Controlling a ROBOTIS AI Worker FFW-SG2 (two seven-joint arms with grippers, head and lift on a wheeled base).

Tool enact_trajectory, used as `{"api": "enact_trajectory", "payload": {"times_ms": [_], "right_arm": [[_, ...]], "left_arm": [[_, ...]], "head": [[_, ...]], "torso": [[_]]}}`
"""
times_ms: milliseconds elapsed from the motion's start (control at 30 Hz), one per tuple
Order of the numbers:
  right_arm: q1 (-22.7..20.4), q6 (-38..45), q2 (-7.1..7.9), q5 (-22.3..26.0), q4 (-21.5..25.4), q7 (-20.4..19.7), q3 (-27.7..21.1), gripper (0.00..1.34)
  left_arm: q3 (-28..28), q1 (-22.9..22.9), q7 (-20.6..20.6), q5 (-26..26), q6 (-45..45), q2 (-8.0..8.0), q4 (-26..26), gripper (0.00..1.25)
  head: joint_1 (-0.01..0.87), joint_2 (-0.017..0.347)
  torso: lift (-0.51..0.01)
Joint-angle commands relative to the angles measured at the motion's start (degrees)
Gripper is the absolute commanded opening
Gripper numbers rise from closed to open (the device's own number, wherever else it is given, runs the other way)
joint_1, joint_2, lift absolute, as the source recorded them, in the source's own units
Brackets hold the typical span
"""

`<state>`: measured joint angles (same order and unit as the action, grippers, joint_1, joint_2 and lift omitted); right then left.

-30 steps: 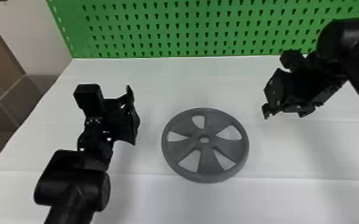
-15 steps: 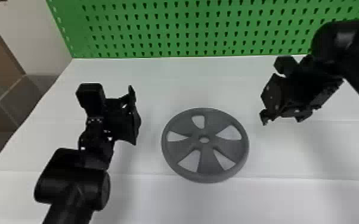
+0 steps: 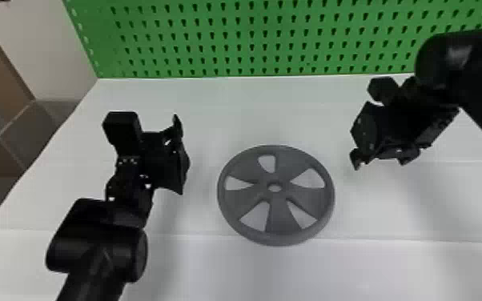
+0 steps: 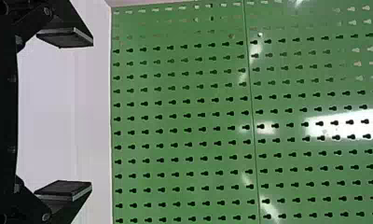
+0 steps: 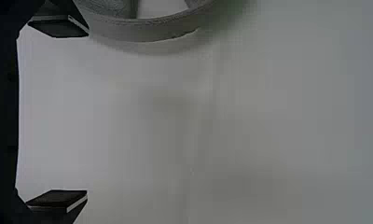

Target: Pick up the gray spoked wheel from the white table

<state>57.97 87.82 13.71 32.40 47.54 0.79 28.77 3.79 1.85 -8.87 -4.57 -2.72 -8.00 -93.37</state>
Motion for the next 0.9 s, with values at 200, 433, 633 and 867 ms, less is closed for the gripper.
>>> {"api": "enact_trajectory", "payload": {"times_ms": [200,433,633,867], "right_arm": [[0.1,-0.2,-0.18,0.6,-1.0,0.0,-0.3,1.26],[0.0,0.2,-1.06,0.4,-1.8,0.0,-1.6,1.26],[-0.1,0.3,-2.20,-0.8,-1.8,0.0,-2.4,1.26],[-0.1,1.0,-3.61,-0.4,-1.8,0.0,-2.6,1.26]], "left_arm": [[0.2,0.1,0.0,0.0,-0.1,0.00,0.0,1.06],[0.2,0.3,0.0,0.0,-0.3,0.00,0.0,1.06],[0.4,0.4,0.0,0.1,-0.4,0.00,0.1,1.06],[0.3,0.5,0.0,0.2,-0.4,0.00,0.1,1.06]], "head": [[0.779,0.132],[0.779,0.132],[0.779,0.132],[0.779,0.132]], "torso": [[-0.086],[-0.086],[-0.086],[-0.086]]}}
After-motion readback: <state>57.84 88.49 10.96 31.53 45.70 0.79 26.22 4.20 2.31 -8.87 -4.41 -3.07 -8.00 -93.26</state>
